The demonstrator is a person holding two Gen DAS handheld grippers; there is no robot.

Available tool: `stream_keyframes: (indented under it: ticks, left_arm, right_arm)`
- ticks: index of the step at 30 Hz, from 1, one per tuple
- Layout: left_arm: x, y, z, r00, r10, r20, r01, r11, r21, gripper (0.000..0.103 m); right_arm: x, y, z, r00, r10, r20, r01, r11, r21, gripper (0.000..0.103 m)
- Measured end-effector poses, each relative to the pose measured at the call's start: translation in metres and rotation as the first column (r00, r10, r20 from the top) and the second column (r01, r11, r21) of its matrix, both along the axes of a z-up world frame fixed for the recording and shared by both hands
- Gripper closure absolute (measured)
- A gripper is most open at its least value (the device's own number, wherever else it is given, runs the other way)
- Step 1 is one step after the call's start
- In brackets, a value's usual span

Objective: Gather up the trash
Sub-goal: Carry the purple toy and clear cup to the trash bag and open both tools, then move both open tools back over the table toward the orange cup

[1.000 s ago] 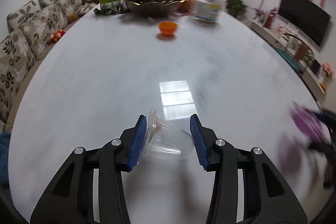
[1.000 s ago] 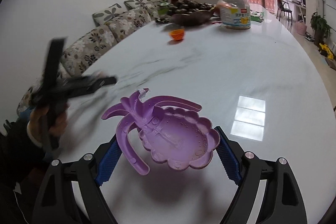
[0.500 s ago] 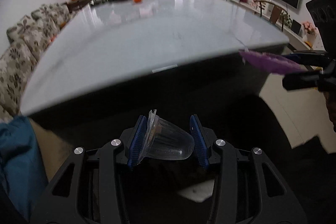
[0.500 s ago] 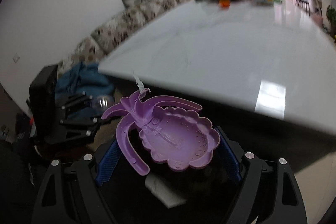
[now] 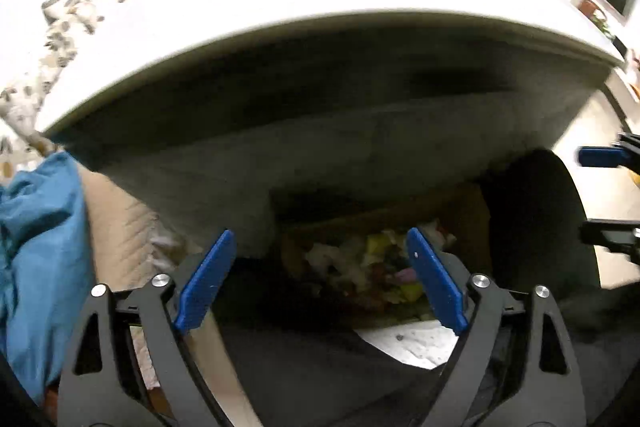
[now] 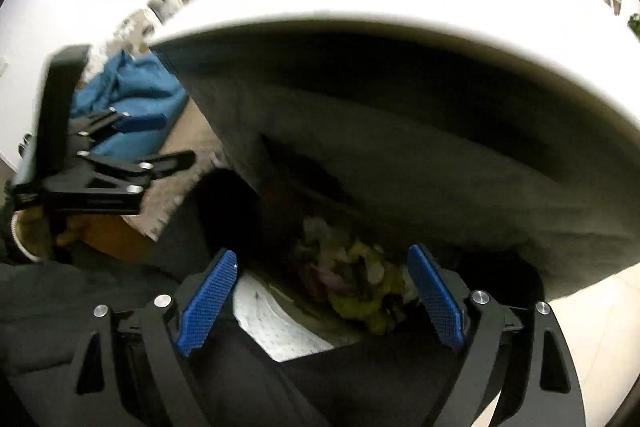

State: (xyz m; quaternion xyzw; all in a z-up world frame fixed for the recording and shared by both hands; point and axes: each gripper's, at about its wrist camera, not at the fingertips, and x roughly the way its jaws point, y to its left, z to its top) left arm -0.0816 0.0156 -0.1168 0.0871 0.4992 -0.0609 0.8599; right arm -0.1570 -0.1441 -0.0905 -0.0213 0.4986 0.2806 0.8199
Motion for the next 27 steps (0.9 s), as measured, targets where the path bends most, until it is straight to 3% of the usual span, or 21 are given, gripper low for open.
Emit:
stream_keyframes:
  ticks: [6, 11, 16, 21, 25, 27]
  left_arm:
    - [0.012, -0.001, 0.057, 0.992, 0.037, 0.124, -0.036, 0.999, -0.01, 0.013]
    - [0.065, -0.007, 0.096, 0.981, 0.041, 0.191, -0.035, 0.999, -0.038, 0.012]
    - [0.175, -0.04, 0.117, 0.974, -0.018, 0.227, 0.029, 0.999, -0.046, 0.01]
    - [0.302, -0.073, 0.11, 0.976, -0.018, 0.219, 0.031, 0.998, -0.054, 0.01]
    - [0.413, -0.082, 0.097, 0.983, 0.021, 0.182, -0.003, 0.995, -0.097, 0.01]
    - [0.458, -0.085, 0.091, 0.985, 0.052, 0.166, -0.039, 0.996, -0.083, 0.01]
  right_arm:
    - [0.013, -0.017, 0.086, 0.989, -0.02, 0.147, 0.002, 0.992, 0.123, 0.01]
    - [0.067, -0.036, 0.133, 0.955, -0.088, 0.282, 0.059, 0.992, 0.11, 0.008]
    - [0.156, -0.069, 0.151, 0.918, -0.209, 0.338, 0.188, 0.978, 0.093, 0.007]
    - [0.28, -0.091, 0.147, 0.877, -0.32, 0.358, 0.306, 0.947, 0.097, 0.007]
    - [0.389, -0.086, 0.138, 0.883, -0.321, 0.342, 0.325, 0.944, 0.048, 0.008]
    - [0.433, -0.08, 0.126, 0.894, -0.316, 0.316, 0.33, 0.944, 0.012, 0.013]
